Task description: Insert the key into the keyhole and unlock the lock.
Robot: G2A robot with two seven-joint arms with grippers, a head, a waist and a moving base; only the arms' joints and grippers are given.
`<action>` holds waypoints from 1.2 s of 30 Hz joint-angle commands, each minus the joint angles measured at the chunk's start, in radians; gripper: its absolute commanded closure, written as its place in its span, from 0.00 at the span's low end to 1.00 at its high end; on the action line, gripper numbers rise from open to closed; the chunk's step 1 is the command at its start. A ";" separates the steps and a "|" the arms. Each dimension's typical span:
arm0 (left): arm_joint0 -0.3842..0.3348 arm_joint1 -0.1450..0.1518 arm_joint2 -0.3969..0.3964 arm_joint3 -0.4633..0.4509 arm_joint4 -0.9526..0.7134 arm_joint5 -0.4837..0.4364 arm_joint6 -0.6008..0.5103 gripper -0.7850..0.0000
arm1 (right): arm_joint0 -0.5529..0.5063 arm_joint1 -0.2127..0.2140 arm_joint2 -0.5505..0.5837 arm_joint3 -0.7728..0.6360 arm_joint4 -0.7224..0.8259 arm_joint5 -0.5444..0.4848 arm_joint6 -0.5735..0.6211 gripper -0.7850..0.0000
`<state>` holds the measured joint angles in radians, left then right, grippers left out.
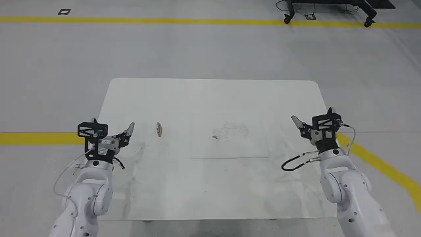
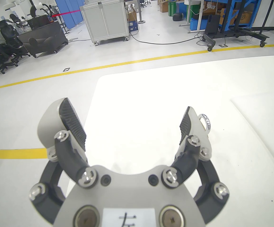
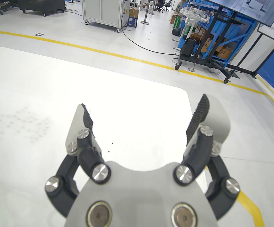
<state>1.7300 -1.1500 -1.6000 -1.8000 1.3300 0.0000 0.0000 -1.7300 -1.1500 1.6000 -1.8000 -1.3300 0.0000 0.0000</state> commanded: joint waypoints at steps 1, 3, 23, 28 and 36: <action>0.000 0.000 0.000 0.000 0.000 0.000 0.000 0.00 | 0.000 0.000 0.000 0.000 0.000 0.000 0.000 0.00; 0.000 0.000 0.000 0.000 0.000 0.000 0.000 0.00 | 0.000 0.000 0.000 0.000 0.000 0.000 0.000 0.00; 0.000 0.000 0.000 0.000 0.000 0.000 0.000 0.00 | 0.197 0.010 -0.179 0.113 -0.018 -0.543 0.095 0.00; 0.000 0.000 0.000 0.000 0.000 0.000 0.000 0.00 | 0.197 0.010 -0.179 0.113 -0.018 -0.543 0.095 0.00; 0.000 0.000 0.000 0.000 0.000 0.000 0.000 0.00 | 0.364 0.002 -0.332 0.183 -0.073 -0.729 0.213 0.00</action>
<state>1.7300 -1.1500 -1.6000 -1.8000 1.3300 0.0000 0.0000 -1.3946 -1.1468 1.2943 -1.6237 -1.3823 -0.6974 0.2066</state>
